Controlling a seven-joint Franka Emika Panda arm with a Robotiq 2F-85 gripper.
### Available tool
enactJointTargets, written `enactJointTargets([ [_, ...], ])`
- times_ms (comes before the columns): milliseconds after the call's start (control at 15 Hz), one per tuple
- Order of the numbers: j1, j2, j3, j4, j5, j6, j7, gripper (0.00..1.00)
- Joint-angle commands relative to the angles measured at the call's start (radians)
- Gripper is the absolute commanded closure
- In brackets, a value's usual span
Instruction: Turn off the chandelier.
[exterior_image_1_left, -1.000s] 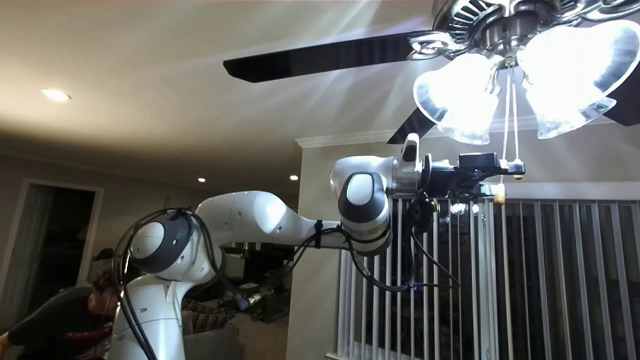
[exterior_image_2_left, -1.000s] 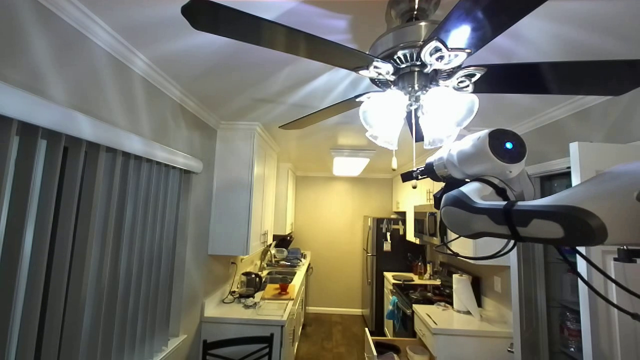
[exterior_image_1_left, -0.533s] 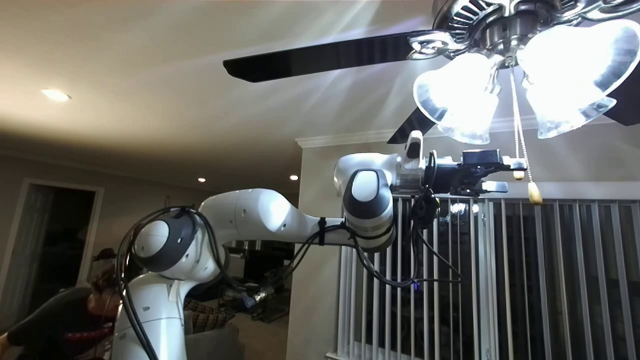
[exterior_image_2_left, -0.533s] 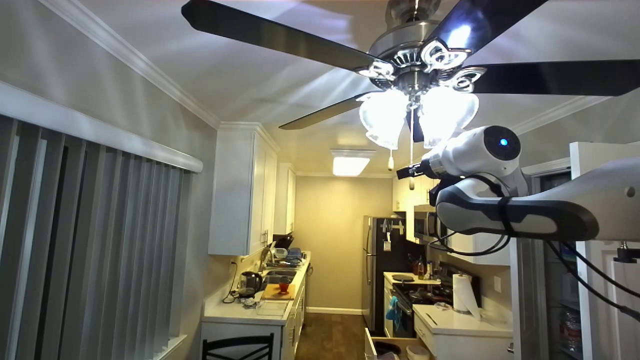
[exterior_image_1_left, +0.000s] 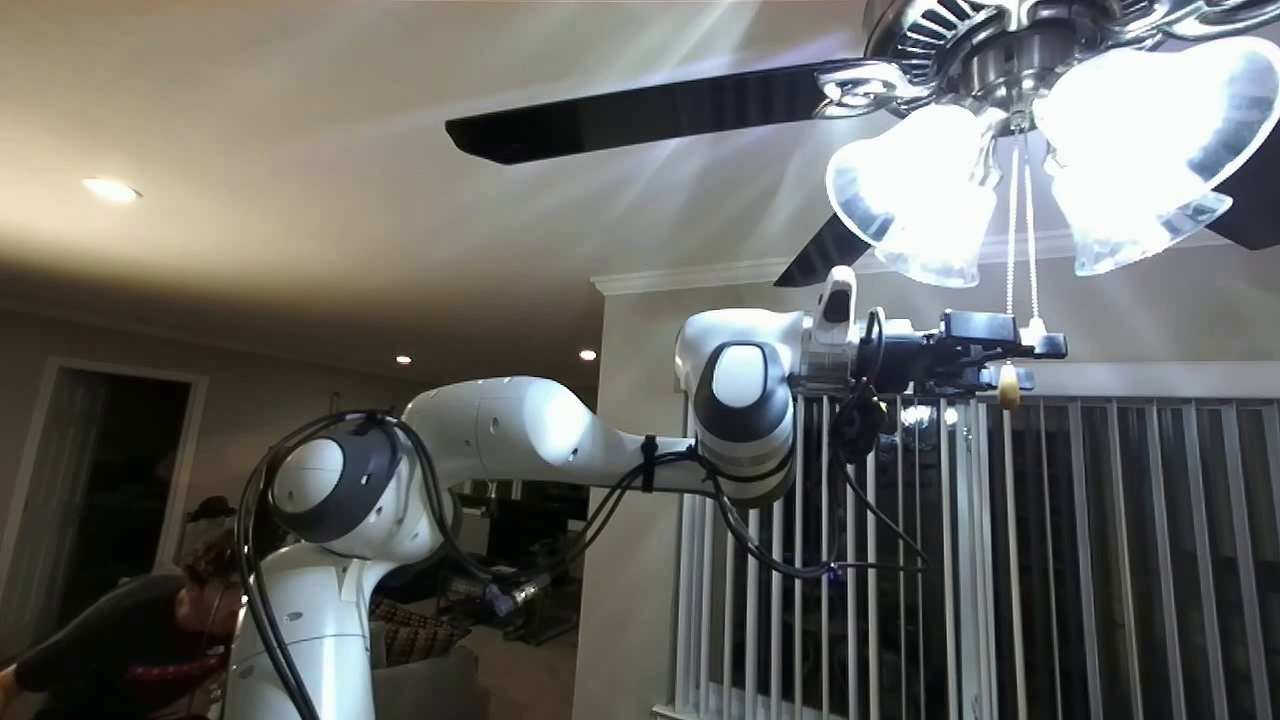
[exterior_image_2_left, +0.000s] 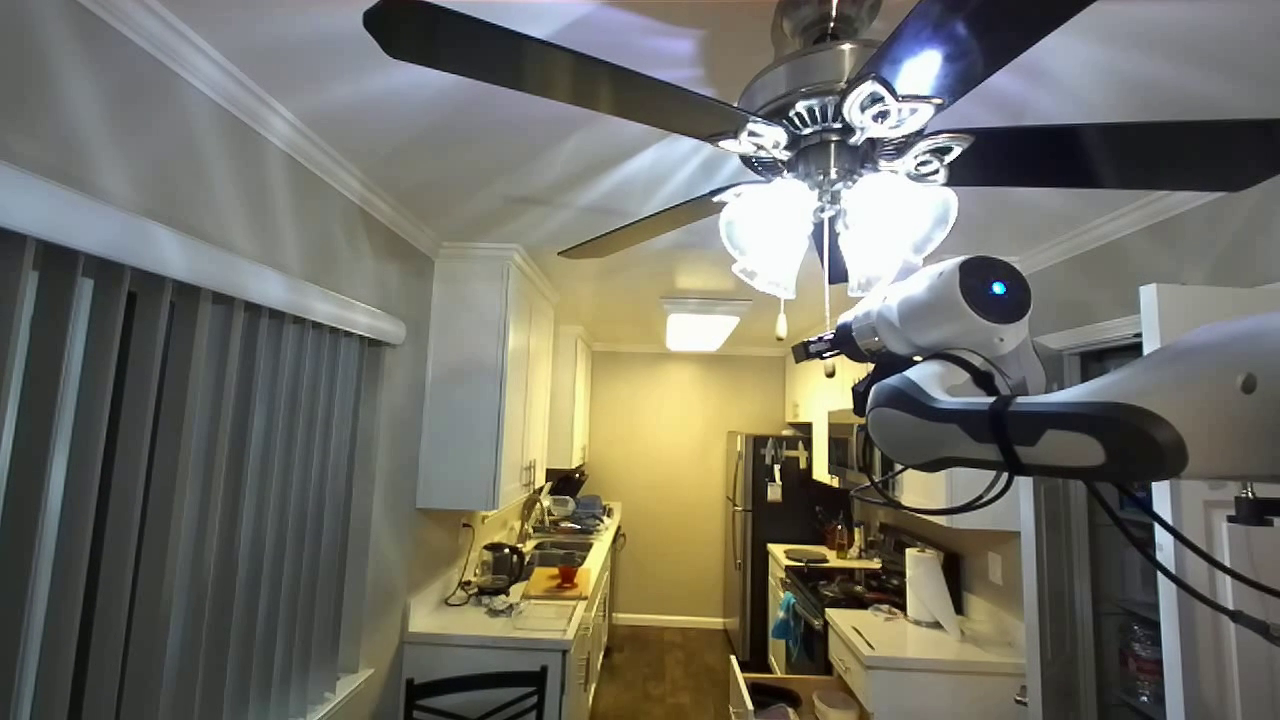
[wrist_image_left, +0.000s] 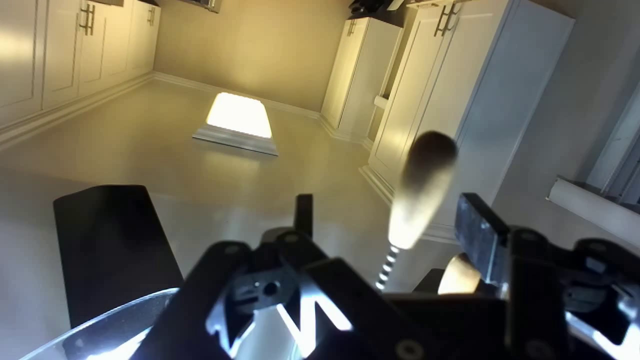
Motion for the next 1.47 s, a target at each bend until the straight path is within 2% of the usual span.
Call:
enactJointTargets([
  [0,-0.001,0.018,-0.001,0.017,-0.038,-0.017,0.027,0.57],
  [400,-0.007,0.02,0.002,0.014,-0.046,-0.014,0.031,0.97],
  [467,-0.002,0.019,0.0,0.012,-0.047,-0.018,0.028,0.53],
  [533,-0.005,0.018,0.002,0.011,-0.05,-0.017,0.029,0.56],
  [600,-0.005,0.018,0.001,0.011,-0.052,-0.017,0.028,0.56],
  [800,-0.005,0.02,0.002,0.013,-0.058,-0.018,0.028,0.38],
  [933,-0.004,0.022,0.002,0.012,-0.06,-0.016,0.027,0.77],
  [1000,-0.004,0.022,0.003,0.013,-0.061,-0.016,0.028,0.78],
  [1200,-0.003,0.022,0.001,0.014,-0.061,-0.018,0.028,0.98],
  [1400,-0.005,0.022,0.0,0.013,-0.061,-0.018,0.029,1.0],
])
